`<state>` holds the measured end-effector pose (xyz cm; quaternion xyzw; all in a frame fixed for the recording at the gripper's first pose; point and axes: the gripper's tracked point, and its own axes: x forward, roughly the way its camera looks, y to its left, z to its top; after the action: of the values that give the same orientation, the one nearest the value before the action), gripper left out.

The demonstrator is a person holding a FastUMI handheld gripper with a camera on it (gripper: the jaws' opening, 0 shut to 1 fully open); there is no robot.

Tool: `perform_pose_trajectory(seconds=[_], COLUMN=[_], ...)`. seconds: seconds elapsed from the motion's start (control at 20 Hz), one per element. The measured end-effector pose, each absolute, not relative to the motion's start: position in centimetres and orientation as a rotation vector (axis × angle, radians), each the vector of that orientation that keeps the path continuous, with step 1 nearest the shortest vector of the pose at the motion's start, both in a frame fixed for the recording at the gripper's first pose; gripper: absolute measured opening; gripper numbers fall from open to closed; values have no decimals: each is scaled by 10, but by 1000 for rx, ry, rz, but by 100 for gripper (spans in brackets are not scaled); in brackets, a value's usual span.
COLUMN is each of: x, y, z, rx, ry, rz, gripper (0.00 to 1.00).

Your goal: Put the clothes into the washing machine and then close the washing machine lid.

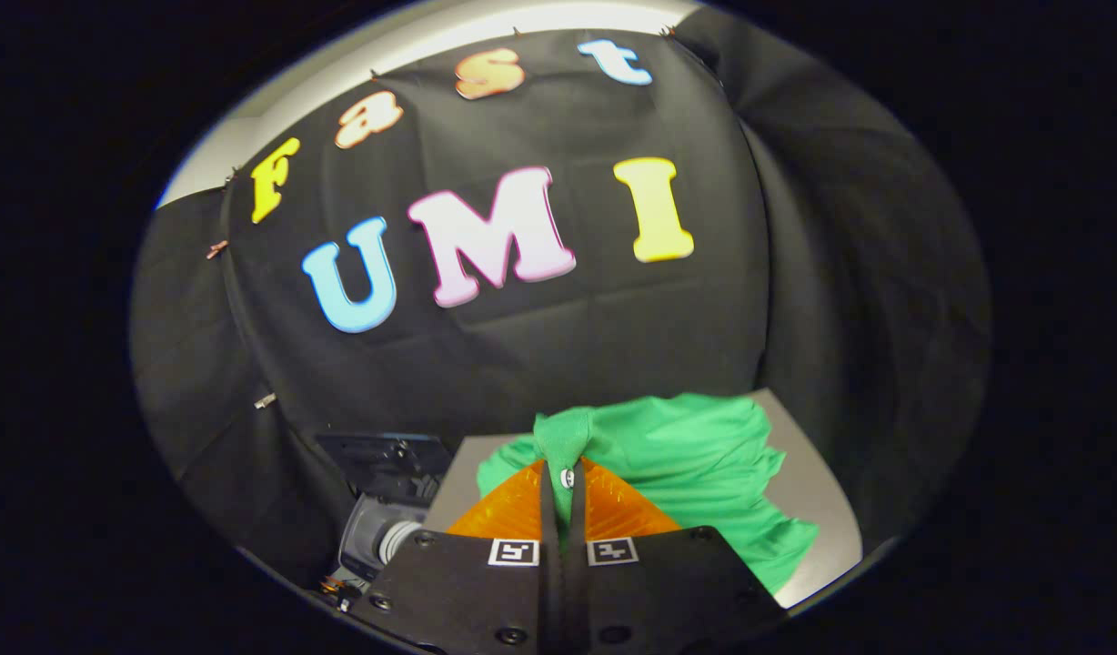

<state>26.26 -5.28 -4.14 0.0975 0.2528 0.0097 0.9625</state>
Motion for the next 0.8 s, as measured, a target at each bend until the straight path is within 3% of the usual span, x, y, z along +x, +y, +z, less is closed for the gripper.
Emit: perform_pose_trajectory(seconds=[0.3,0.8], x=[258,259], y=[-9,134], z=[56,102], rx=[178,180], ry=[317,231], rz=[81,327], gripper=[5,4])
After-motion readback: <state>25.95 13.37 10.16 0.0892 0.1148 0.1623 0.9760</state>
